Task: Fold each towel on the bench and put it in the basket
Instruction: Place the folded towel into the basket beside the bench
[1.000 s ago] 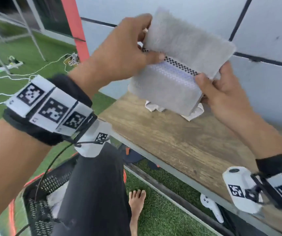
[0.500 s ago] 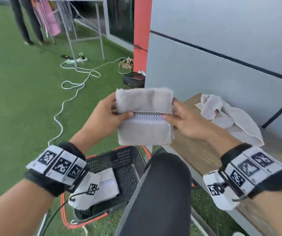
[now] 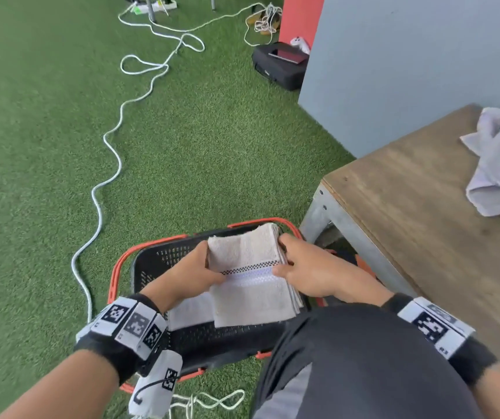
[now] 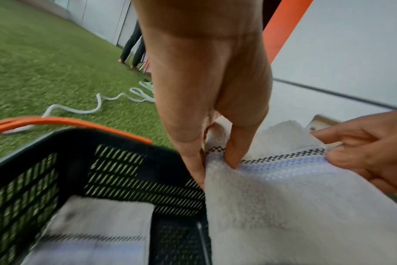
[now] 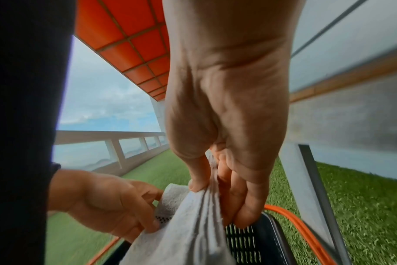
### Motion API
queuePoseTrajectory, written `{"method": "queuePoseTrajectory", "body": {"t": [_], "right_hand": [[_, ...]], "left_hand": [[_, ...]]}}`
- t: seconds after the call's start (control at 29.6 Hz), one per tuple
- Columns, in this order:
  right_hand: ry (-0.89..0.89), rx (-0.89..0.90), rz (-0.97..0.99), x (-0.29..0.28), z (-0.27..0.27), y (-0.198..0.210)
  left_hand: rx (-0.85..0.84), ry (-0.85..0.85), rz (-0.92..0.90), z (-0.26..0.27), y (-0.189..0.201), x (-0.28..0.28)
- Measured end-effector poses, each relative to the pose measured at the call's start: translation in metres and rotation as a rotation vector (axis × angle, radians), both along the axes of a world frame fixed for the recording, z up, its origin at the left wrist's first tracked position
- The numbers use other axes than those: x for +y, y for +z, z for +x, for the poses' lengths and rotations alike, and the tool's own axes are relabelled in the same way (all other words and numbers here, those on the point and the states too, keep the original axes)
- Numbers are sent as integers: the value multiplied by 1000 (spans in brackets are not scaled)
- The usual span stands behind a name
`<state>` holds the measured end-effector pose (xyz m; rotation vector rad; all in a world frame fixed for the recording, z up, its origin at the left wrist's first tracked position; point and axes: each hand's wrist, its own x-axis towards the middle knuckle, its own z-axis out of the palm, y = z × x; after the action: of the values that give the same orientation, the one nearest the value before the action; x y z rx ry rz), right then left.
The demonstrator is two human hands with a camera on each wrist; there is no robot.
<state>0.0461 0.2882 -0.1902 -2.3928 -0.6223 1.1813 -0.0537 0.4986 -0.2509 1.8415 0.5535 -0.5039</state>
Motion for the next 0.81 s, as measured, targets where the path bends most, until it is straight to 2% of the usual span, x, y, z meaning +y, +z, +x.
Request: {"method": "queuePoseTrajectory", "body": {"t": [0.24,0.4,0.54,0.81], "right_hand": [[-4,57,-100,16,-7,-76],[-79,-51,-109,25,-7,-120],[-22,-148,-85,27,-6,-136],[38,-174,-105,38,1,-155]], "left_hand": [[217,77,30,7,-80,1],[263,149,103,13,-118,-5],[259,140,124,23,-139,-10],[207,203,106,37,-166,-10]]}}
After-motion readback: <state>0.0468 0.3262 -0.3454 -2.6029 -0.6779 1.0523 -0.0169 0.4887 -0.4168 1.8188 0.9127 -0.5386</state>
